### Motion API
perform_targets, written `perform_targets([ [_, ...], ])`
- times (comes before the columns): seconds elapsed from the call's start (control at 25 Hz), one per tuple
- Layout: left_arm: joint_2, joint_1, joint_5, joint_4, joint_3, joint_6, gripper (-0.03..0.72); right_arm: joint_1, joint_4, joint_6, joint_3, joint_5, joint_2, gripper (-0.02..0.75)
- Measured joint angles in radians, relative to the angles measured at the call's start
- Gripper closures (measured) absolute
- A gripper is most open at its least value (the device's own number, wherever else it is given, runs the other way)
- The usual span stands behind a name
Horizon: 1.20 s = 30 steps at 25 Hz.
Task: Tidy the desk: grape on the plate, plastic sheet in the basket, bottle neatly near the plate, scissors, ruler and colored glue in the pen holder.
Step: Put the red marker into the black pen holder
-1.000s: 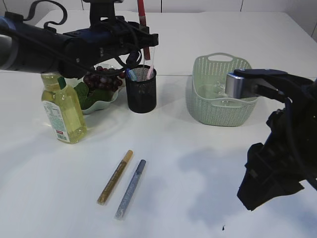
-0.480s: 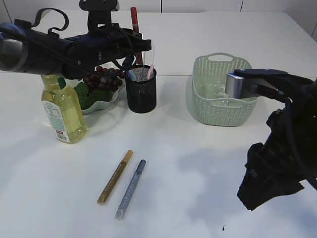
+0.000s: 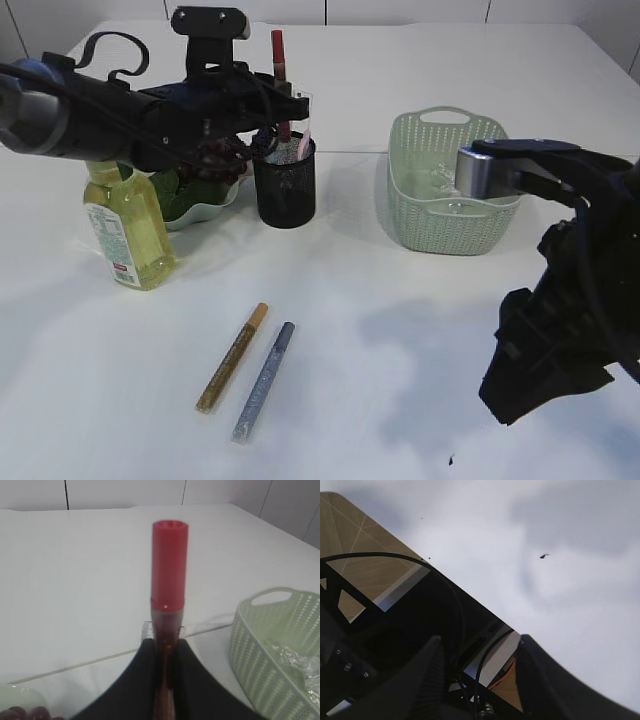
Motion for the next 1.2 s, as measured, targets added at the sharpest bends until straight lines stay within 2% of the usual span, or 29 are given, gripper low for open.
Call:
perform_targets([
  [0.16, 0.003, 0.000, 0.002, 0.027, 0.000, 0.000, 0.576, 0.000, 0.000, 0.000, 0.000, 0.000, 0.000, 0.361],
  [0.36, 0.003, 0.000, 0.008, 0.031, 0.000, 0.000, 0.417, 0.000, 0.000, 0.000, 0.000, 0.000, 0.000, 0.361],
  [0.44, 0.003, 0.000, 0.030, 0.031, 0.000, 0.000, 0.388, 0.000, 0.000, 0.000, 0.000, 0.000, 0.000, 0.361],
  [0.64, -0.010, 0.000, 0.118, 0.031, 0.000, 0.000, 0.372, 0.000, 0.000, 0.000, 0.000, 0.000, 0.000, 0.361],
  [0.88, -0.151, 0.000, 0.273, 0.031, 0.000, 0.000, 0.370, 0.000, 0.000, 0.000, 0.000, 0.000, 0.000, 0.361],
  [1.0, -0.235, -0.004, 0.441, 0.005, 0.000, 0.000, 0.370, 0.000, 0.000, 0.000, 0.000, 0.000, 0.000, 0.361],
  [1.2, -0.348, -0.022, 0.855, -0.071, 0.000, 0.001, 0.378, 0.000, 0.000, 0.000, 0.000, 0.000, 0.000, 0.361],
])
